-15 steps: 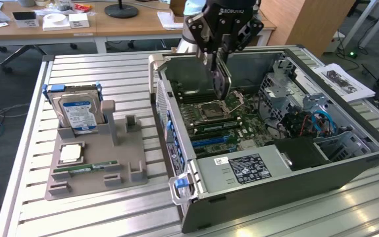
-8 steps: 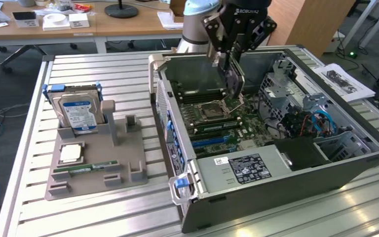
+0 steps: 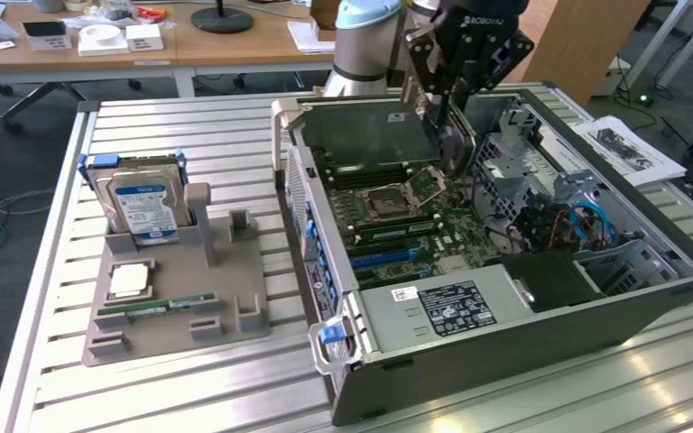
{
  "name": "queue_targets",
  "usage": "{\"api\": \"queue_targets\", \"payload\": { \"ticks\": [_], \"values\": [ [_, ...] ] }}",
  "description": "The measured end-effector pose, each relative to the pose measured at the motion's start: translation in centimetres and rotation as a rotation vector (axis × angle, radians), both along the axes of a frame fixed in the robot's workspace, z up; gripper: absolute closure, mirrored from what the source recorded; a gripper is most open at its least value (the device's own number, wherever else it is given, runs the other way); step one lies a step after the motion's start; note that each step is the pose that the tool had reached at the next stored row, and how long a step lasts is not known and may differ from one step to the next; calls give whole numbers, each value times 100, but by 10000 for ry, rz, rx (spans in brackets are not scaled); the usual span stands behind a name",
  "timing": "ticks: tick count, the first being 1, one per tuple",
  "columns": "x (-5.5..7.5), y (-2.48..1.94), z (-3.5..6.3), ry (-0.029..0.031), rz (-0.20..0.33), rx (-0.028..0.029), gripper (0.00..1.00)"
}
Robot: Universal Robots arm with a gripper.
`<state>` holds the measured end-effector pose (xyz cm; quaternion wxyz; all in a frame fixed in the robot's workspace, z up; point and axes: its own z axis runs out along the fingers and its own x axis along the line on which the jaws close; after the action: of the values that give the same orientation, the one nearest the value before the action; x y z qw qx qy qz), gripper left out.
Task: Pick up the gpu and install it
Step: 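Pick up the gpu and move the gpu toward the slot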
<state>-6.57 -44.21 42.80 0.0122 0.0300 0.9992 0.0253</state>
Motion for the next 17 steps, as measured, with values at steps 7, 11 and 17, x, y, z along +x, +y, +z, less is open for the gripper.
{"api": "queue_targets", "payload": {
  "ticks": [7, 11, 17],
  "values": [
    [277, 4, 0, 1, 0, 7, 73],
    [432, 8, -1, 0, 0, 8, 73],
    [655, 13, -1, 0, -2, 8, 73]
  ]
}}
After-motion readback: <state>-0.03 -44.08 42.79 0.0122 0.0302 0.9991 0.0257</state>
